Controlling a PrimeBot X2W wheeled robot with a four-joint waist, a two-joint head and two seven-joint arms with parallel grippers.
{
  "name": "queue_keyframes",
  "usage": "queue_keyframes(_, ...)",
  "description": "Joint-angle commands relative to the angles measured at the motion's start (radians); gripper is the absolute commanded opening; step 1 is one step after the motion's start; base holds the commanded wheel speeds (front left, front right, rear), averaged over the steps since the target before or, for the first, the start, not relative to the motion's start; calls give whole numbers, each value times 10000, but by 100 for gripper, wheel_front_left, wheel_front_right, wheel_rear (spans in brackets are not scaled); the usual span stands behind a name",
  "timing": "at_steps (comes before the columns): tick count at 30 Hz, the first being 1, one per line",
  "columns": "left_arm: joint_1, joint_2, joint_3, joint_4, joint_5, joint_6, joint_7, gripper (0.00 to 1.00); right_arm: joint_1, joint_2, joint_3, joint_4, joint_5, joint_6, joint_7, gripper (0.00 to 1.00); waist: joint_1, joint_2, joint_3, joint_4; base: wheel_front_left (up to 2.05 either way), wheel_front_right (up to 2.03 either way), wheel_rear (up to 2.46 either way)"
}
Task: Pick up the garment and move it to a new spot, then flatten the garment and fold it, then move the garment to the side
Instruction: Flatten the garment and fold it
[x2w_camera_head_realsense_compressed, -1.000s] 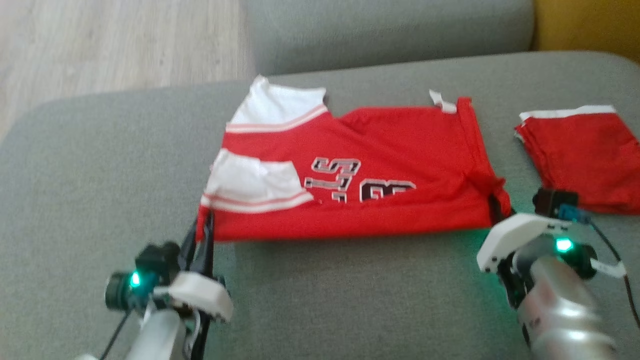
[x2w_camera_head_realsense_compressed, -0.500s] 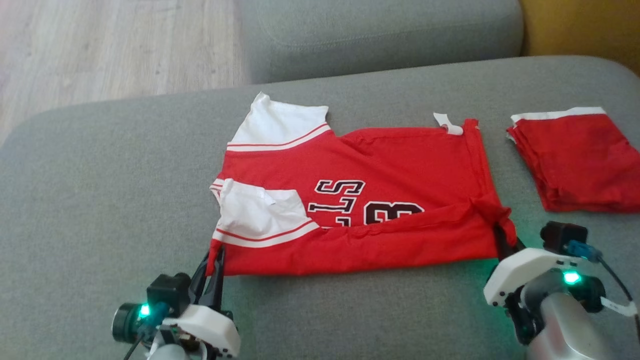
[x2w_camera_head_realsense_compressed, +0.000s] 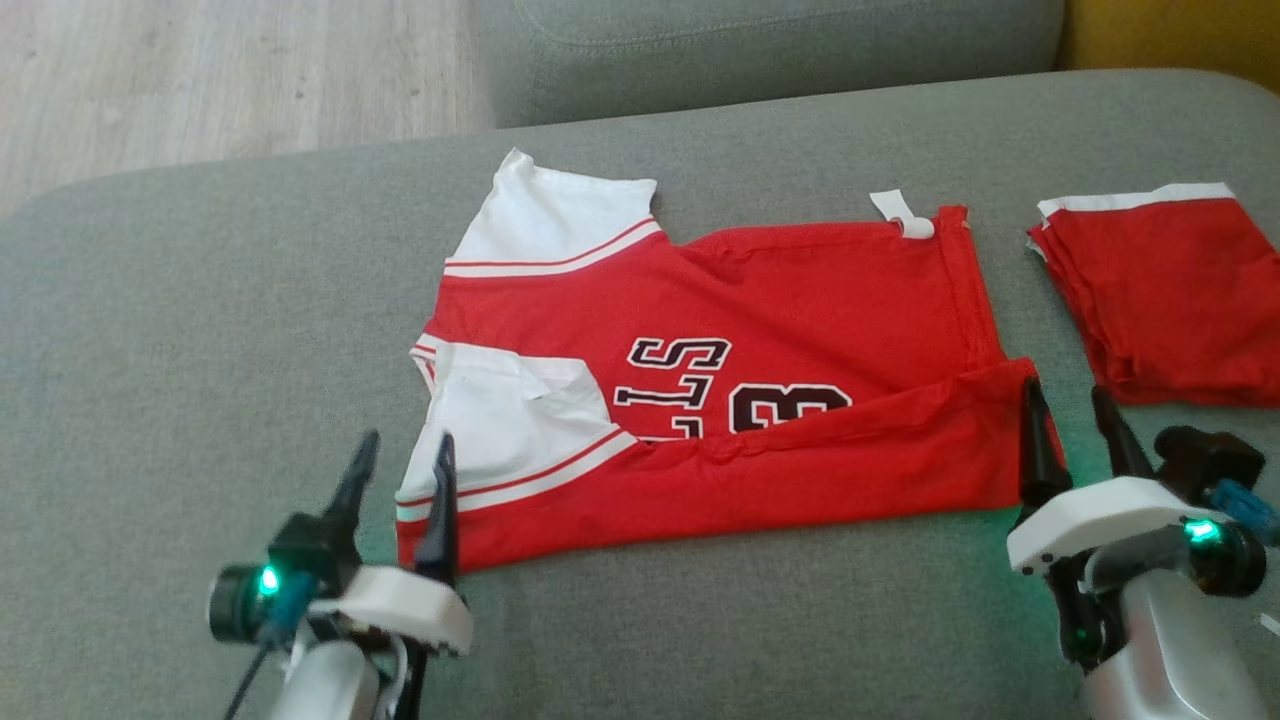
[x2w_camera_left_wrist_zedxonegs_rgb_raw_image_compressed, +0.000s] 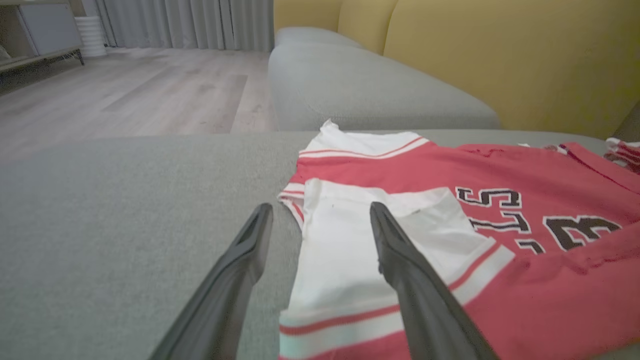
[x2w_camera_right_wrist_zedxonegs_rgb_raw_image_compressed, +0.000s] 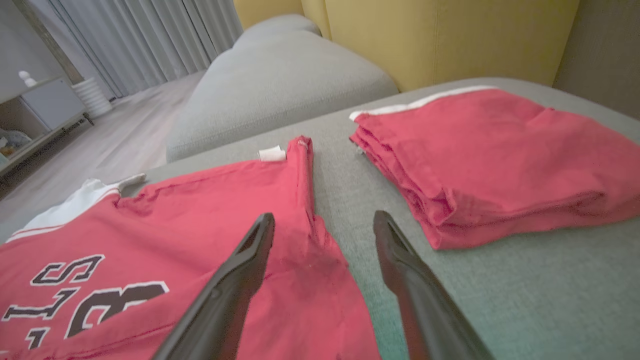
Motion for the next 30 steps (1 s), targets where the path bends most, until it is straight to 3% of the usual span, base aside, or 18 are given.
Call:
queue_keyframes(1,-576,63,424,-374,-93,73,-173,100,-158,-28,261,-411,38,-9,-258,100,0,-1,49,-17,0,0,0)
queue_keyframes(8,-1291,35,677,-1350,-169,-170,-514,100,-183,-28,608,-894,-14,-9,-1087,100,0,-1,530,-180,0,0,0)
queue_keyframes(16,-3426,837,856,-1423,127,-690,-401,100,-613,-28,1533,-1328,512,-9,-1323,100,0,-1,1404,-912,0,0,0)
queue_keyframes(24,-6517,2499,296,695,207,-1309,2070,100,-1187,-28,2495,-2060,1141,-9,-1391,100,0,-1,2733,-2008,0,0,0)
queue_keyframes(30,-8193,3753,-1334,2162,-854,-1390,4357,100,-1462,-28,3021,-2706,1574,-9,-1398,100,0,-1,3596,-2683,0,0,0)
